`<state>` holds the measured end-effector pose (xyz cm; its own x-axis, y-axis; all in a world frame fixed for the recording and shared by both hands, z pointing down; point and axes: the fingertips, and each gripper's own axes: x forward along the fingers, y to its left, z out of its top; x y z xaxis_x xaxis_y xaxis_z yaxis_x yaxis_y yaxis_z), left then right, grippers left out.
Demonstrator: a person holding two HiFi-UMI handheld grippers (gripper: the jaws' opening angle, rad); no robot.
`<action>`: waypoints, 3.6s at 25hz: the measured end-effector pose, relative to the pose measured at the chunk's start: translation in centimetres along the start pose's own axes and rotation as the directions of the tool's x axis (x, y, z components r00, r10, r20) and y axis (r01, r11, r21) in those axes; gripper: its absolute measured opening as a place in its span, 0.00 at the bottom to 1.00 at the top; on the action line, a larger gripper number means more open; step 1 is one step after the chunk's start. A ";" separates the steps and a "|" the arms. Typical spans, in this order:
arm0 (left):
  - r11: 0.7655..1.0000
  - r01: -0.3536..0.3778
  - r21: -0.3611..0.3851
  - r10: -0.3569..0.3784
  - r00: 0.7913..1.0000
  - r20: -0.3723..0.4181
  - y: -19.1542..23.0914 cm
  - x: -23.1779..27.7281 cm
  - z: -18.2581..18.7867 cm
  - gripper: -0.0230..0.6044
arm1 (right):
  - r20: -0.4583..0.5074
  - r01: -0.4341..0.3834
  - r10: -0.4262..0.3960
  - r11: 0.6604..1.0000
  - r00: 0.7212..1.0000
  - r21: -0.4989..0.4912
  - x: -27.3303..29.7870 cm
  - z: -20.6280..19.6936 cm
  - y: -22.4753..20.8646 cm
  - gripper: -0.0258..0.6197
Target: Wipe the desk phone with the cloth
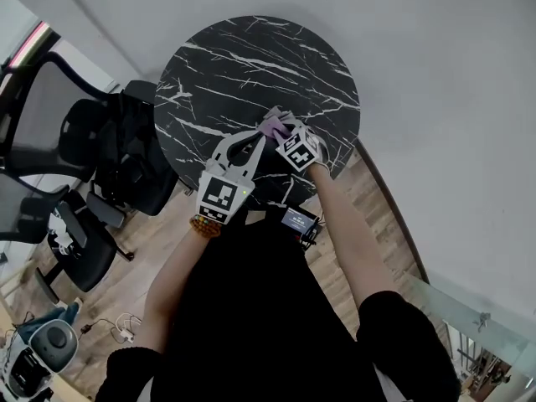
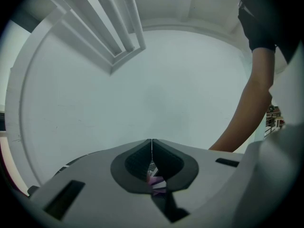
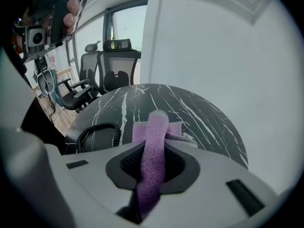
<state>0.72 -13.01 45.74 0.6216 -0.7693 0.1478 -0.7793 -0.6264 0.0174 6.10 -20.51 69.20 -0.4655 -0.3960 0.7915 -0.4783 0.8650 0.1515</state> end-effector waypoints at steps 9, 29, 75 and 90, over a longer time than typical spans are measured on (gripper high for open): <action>1.000 0.008 0.006 -0.008 1.000 0.008 0.2 -0.2 0.3 0.06 | -0.026 0.001 -0.001 1.000 1.000 -0.003 0.0 -0.4 1.3 0.13; 1.000 0.009 0.014 -0.009 1.000 0.014 -0.2 -0.8 0.3 0.06 | -0.069 -0.067 0.067 0.998 0.995 0.001 0.3 -2.8 6.1 0.13; 0.999 0.030 0.024 -0.030 1.000 0.004 -0.3 -0.7 -0.2 0.06 | -0.178 -0.202 0.197 0.979 0.964 -0.012 0.9 -7.0 15.0 0.13; 0.999 0.030 0.023 -0.031 0.997 0.065 -0.2 -0.9 0.9 0.06 | 0.130 -0.124 0.146 0.979 0.981 -0.163 -5.1 -0.9 12.0 0.13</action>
<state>0.37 -12.26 44.74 0.6496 -0.7558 0.0825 -0.7583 -0.6519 -0.0009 3.39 -7.80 67.55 -0.6231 -0.3026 0.7212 -0.2891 0.9459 0.1471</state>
